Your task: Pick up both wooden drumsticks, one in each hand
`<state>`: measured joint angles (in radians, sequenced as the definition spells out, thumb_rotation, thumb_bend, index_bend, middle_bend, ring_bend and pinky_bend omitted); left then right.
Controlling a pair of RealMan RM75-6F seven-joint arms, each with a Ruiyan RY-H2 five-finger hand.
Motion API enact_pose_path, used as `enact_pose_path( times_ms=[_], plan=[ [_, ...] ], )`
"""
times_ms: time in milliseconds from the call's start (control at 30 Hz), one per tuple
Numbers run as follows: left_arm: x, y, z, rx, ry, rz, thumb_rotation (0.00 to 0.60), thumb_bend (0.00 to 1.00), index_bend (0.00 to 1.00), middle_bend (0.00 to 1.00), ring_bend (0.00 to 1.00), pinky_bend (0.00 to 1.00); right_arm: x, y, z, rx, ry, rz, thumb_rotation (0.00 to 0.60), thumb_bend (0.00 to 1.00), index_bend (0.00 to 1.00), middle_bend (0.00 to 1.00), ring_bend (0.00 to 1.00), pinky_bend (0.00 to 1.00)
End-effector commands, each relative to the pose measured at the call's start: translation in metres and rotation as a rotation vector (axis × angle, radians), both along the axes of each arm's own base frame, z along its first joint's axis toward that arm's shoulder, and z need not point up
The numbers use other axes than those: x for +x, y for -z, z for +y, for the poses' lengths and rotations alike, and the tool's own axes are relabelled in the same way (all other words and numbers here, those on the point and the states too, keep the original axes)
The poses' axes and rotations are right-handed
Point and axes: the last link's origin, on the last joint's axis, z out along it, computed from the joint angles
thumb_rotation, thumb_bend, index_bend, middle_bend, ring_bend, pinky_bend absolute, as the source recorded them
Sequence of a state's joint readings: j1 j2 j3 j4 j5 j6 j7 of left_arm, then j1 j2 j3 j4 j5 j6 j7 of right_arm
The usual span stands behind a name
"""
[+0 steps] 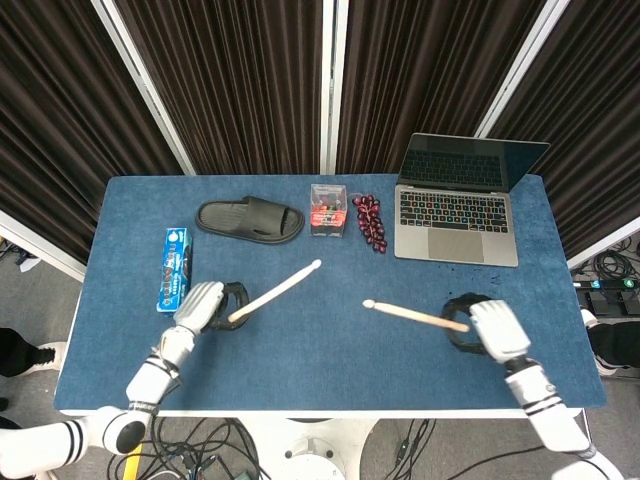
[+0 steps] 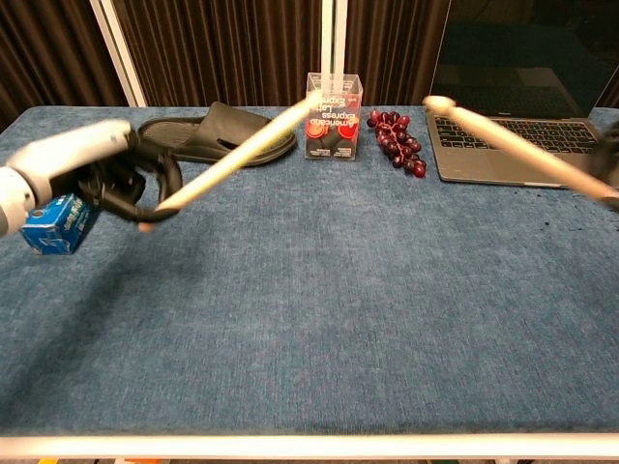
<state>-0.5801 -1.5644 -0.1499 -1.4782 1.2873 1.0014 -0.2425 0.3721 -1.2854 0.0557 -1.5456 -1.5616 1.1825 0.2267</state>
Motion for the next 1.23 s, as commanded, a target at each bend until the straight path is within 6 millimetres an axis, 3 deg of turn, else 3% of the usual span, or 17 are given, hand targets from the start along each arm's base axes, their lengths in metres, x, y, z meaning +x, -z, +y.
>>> enact_pose_path(
  times_ms=[33, 333, 600, 1233],
  plan=[
    [0.017, -0.021, 0.017, -0.026, 0.115, -0.170, 0.600, 0.48, 0.62, 0.63, 0.76, 0.87, 0.026, 0.023, -0.008, 0.069, -0.061, -0.063, 0.600, 0.77, 0.57, 0.55, 0.34, 0.39],
    [0.051, -0.016, 0.023, -0.091, 0.259, -0.224, 0.600, 0.47, 0.62, 0.63, 0.76, 0.87, 0.077, 0.063, -0.023, 0.115, -0.117, -0.194, 0.600, 0.77, 0.57, 0.55, 0.34, 0.39],
    [0.064, -0.009, 0.024, -0.106, 0.299, -0.214, 0.600, 0.48, 0.62, 0.63, 0.76, 0.87, 0.102, 0.071, -0.031, 0.108, -0.127, -0.261, 0.600, 0.76, 0.57, 0.55, 0.34, 0.39],
    [0.064, -0.003, 0.022, -0.111, 0.307, -0.183, 0.600, 0.48, 0.62, 0.63, 0.76, 0.87, 0.106, 0.071, -0.032, 0.110, -0.111, -0.291, 0.600, 0.76, 0.57, 0.55, 0.34, 0.39]
  ],
)
